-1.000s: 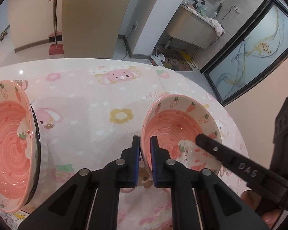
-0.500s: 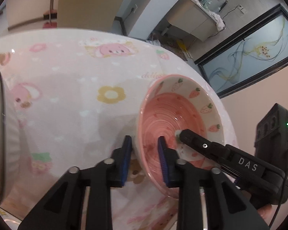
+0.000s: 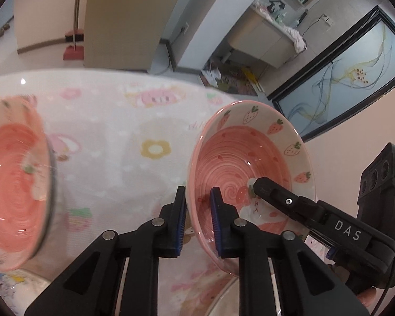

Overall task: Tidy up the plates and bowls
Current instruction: 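Lift the gripped pink bowls off the cloth with both tools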

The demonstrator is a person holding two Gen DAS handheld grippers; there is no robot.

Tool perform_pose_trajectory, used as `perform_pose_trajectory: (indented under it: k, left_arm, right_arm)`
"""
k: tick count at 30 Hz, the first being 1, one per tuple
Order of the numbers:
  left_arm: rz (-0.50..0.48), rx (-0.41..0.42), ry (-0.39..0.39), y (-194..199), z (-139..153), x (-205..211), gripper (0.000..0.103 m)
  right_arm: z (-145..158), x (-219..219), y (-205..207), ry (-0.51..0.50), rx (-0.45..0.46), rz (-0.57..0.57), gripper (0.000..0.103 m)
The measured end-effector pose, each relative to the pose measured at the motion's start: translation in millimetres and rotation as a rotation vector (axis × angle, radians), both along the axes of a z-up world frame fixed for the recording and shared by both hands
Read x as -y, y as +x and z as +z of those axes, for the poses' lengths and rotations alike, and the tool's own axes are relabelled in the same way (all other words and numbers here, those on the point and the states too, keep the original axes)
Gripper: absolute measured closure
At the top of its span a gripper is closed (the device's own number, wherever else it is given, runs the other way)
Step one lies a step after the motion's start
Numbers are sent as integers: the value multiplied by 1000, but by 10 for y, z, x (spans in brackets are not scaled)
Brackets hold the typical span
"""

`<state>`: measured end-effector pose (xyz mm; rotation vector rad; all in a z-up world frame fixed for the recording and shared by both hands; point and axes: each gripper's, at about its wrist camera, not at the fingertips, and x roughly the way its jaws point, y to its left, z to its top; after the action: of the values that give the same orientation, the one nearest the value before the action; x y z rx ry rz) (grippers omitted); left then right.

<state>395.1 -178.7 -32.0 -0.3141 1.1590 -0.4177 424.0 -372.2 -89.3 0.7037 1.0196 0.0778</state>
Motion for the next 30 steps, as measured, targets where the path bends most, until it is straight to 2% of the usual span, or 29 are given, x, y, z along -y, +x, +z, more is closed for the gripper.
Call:
perform_pose_trajectory:
  k: [6, 14, 20, 22, 25, 28, 30]
  left_arm:
    - [55, 78, -5, -149, 348, -234, 87]
    - [79, 118, -12, -216, 566, -384, 87]
    - [93, 145, 21, -273, 669, -386, 87]
    - [85, 154, 12, -299, 699, -405, 87]
    - [74, 156, -25, -349, 774, -454, 87]
    - [85, 198, -31, -416, 917, -542, 87]
    - [98, 236, -16, -486, 1038, -566, 87]
  right_arm:
    - [384, -296, -145, -59, 81, 31, 86]
    - [594, -414, -243, -74, 130, 50, 86]
    - [657, -430, -310, -58, 140, 48, 86]
    - [707, -420, -381, -48, 157, 14, 86]
    - [836, -468, -453, -73, 197, 32, 86]
    - [945, -517, -513, -55, 227, 41, 86]
    - [1063, -599, -562, -85, 258, 48, 86]
